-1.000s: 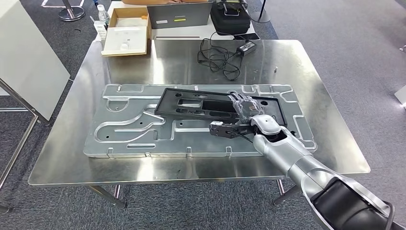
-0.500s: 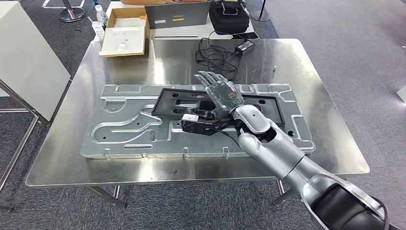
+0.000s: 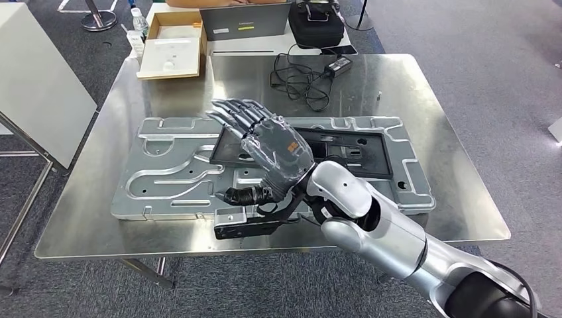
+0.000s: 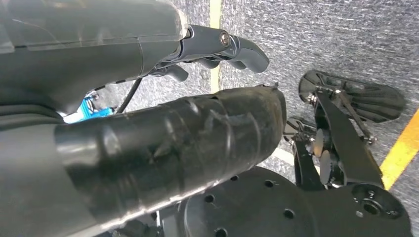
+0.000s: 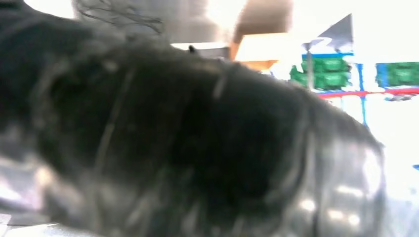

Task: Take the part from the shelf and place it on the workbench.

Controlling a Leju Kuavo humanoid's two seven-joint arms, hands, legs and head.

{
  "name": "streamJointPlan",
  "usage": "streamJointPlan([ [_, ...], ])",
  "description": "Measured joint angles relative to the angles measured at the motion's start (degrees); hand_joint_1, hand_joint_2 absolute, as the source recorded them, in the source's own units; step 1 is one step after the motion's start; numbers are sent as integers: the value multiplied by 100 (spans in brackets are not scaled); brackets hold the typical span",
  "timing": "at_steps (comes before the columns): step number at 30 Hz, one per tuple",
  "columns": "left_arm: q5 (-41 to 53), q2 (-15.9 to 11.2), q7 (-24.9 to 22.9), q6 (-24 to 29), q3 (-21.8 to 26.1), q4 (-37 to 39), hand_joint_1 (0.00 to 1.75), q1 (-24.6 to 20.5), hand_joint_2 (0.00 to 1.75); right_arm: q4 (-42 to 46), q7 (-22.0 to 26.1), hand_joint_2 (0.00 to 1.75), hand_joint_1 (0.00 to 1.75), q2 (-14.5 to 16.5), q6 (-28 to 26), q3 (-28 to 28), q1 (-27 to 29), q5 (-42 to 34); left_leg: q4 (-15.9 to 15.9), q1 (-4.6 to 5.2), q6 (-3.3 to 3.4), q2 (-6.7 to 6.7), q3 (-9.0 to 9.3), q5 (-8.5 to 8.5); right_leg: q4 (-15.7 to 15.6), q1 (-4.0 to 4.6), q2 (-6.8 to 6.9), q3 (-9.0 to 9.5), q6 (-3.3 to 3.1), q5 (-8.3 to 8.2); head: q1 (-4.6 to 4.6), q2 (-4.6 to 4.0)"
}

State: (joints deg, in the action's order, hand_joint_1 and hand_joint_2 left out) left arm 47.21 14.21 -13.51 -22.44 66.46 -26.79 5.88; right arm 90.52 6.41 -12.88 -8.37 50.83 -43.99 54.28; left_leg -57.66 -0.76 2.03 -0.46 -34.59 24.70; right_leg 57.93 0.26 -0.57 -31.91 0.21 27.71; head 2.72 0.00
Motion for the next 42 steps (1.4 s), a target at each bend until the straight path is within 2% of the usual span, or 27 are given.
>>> streamJointPlan([
  [1,63,0,31,-4,27,1,0,-5,0,42,43,131,0,-13,-28,21,2,-10,49,-26,16,-2,32,-21,90,2,7,-28,22,69,0,0],
  [2,129,-1,71,-4,60,1,0,-12,44,84,76,175,0,-31,-56,43,10,-7,88,-52,28,-7,62,-41,312,-9,12,-124,47,209,2,0],
  [5,327,-14,207,8,163,2,0,-33,175,180,134,175,0,-77,-115,136,111,12,101,-77,31,-65,72,-45,1381,-104,19,-653,132,711,0,0],
  [6,393,-20,246,13,195,5,0,-39,175,205,143,175,0,-88,-124,174,164,12,97,-92,16,-101,74,-40,1556,-141,20,-748,161,727,-1,0],
  [7,453,-26,282,16,228,11,0,-43,175,230,148,175,0,-97,-134,210,212,14,86,-114,-10,-145,77,-31,1502,-180,20,-730,191,623,1,0],
  [9,540,-38,336,17,285,32,0,-55,175,283,159,175,0,-118,-161,273,267,25,34,-166,-94,-244,79,5,819,-264,-51,-407,256,227,2,0],
  [11,575,-57,356,17,329,49,0,-72,175,326,170,175,0,-138,-190,321,301,35,-32,-187,-206,-337,51,38,224,-282,-202,-115,277,15,1,0],
  [13,592,-75,362,17,368,61,0,-83,175,362,175,175,0,-154,-201,361,341,37,-42,-190,-305,-417,23,32,138,-237,-231,-76,206,27,-1,0],
  [15,596,-78,365,17,391,79,0,-80,175,393,175,175,0,-159,-202,385,357,37,-34,-209,-376,-448,2,28,135,-231,-117,-75,89,14,-3,0],
  [17,596,-83,365,17,400,95,0,-85,175,421,173,175,0,-160,-204,402,356,37,-296,-204,-398,-273,-131,196,108,-225,1,-52,-28,2,-5,0],
  [19,596,-94,366,18,405,102,0,-107,175,439,174,175,0,-162,-205,426,371,38,-1010,-176,-378,-55,-470,558,98,-173,130,-38,-110,16,-6,0],
  [20,596,-102,367,18,409,104,0,-115,175,441,174,175,0,-164,-204,436,383,38,-1391,-163,-366,-15,-657,708,100,-139,201,-34,-133,28,-6,0],
  [21,599,-107,369,18,414,105,0,-118,175,441,174,175,0,-165,-204,445,395,38,-1641,-148,-348,0,-779,769,102,-104,271,-25,-154,41,-6,0],
  [22,606,-110,377,18,421,107,0,-114,175,441,174,175,0,-165,-205,452,403,37,-1683,-130,-319,11,-797,720,103,-73,336,-12,-172,55,-6,0],
  [23,623,-114,393,17,428,110,0,-110,175,442,176,175,0,-164,-206,459,405,35,-1493,-106,-279,31,-696,569,104,-46,399,10,-184,73,-6,0],
  [24,648,-118,416,17,434,114,0,-107,175,446,179,175,0,-164,-209,465,406,28,-1126,-74,-223,92,-501,365,104,-22,462,40,-190,95,-6,0],
  [26,713,-138,468,19,443,131,0,-120,175,458,187,175,0,-164,-214,477,407,-2,-429,18,-110,322,-130,126,110,31,579,92,-171,145,-4,0],
  [28,780,-157,500,37,460,160,0,-143,175,474,190,175,0,-166,-208,501,410,-64,-184,79,-51,414,-19,116,109,65,699,115,-131,177,-3,0],
  [30,833,-161,516,67,499,198,0,-147,175,499,190,175,0,-167,-196,534,410,-132,-136,63,-23,281,-15,93,102,69,783,143,-82,211,-2,0],
  [32,873,-167,524,91,529,233,0,-147,175,525,190,175,0,-169,-194,560,407,-163,-73,23,18,162,23,64,270,39,550,102,-11,355,-2,0],
  [34,907,-178,527,108,547,254,0,-161,175,540,188,175,0,-185,-199,587,421,-167,-46,5,50,40,36,47,894,-21,196,-197,54,676,-2,0],
  [36,936,-187,529,118,571,271,0,-177,175,543,186,175,0,-211,-202,618,455,-167,-54,3,60,-114,28,45,1579,-63,86,-578,99,894,-2,0],
  [37,954,-190,530,120,581,282,0,-181,175,543,184,175,0,-219,-203,628,468,-167,-61,2,58,-195,29,47,1677,-79,77,-659,113,845,-1,0],
  [38,972,-191,532,122,591,294,0,-186,131,545,183,175,0,-224,-205,634,474,-167,-69,1,53,-276,35,50,1561,-95,64,-639,120,685,-1,0],
  [39,992,-192,534,124,601,304,0,-191,87,547,183,175,0,-225,-208,636,475,-168,-79,-1,45,-354,44,55,1244,-114,21,-521,120,447,-1,0],
  [41,1023,-194,551,132,629,327,0,-204,0,552,181,175,0,-227,-218,636,476,-171,-104,-3,9,-504,36,64,520,-148,-228,-228,94,101,-2,0],
  [42,1035,-197,564,138,645,334,0,-210,0,557,177,175,0,-229,-224,637,476,-174,-111,-10,-25,-570,13,58,292,-150,-326,-138,76,32,-3,0],
])
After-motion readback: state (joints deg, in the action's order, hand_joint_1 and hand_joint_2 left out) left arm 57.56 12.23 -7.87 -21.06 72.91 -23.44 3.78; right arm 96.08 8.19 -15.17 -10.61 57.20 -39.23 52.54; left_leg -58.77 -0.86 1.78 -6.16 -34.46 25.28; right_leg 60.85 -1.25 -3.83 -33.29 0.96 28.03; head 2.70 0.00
